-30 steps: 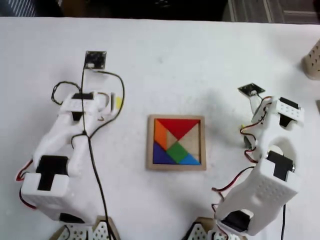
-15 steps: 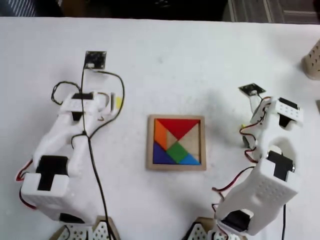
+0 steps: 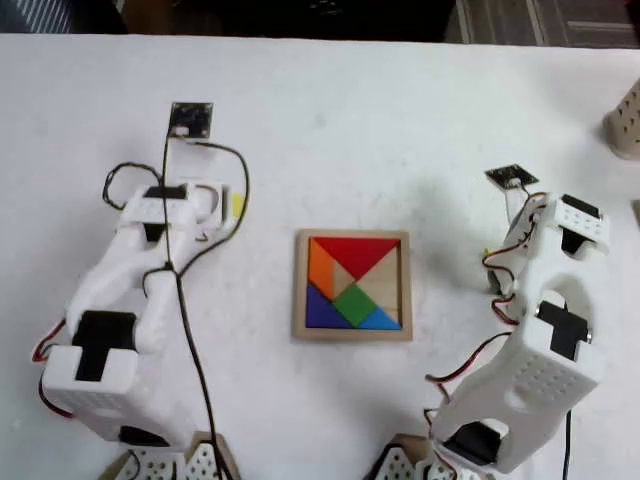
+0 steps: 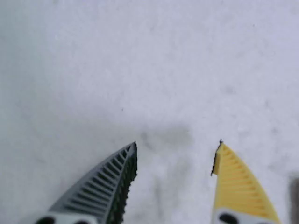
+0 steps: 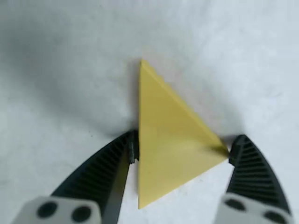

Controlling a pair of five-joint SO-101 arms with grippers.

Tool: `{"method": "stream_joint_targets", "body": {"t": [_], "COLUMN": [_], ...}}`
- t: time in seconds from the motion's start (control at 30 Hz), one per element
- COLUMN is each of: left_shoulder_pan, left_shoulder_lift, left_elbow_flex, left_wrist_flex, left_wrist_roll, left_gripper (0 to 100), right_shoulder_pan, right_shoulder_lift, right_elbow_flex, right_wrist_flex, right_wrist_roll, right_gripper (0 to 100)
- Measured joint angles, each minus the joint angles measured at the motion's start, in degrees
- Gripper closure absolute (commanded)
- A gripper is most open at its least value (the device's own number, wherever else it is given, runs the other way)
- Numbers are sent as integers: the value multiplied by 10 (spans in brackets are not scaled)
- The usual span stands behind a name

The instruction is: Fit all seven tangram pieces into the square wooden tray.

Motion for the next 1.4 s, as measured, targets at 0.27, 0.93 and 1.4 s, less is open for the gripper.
{"method": "stream_joint_targets", "body": {"t": [0.27,0.93,1.4], "left_shoulder_pan": [0,0,0], "left_shoulder_lift": [0,0,0], "left_elbow_flex": [0,0,0], "left_wrist_flex": [0,0,0], "left_wrist_roll": [0,0,0], "left_gripper": [714,714,714], "right_shoulder_pan": [6,17,33], "right_shoulder_lift": [1,-15,-110], "right_elbow_flex": [0,-2,135], "right_wrist_flex": [-5,-9,-65], "right_wrist_roll": [0,-1,-35], "right_gripper": [817,833,656]}}
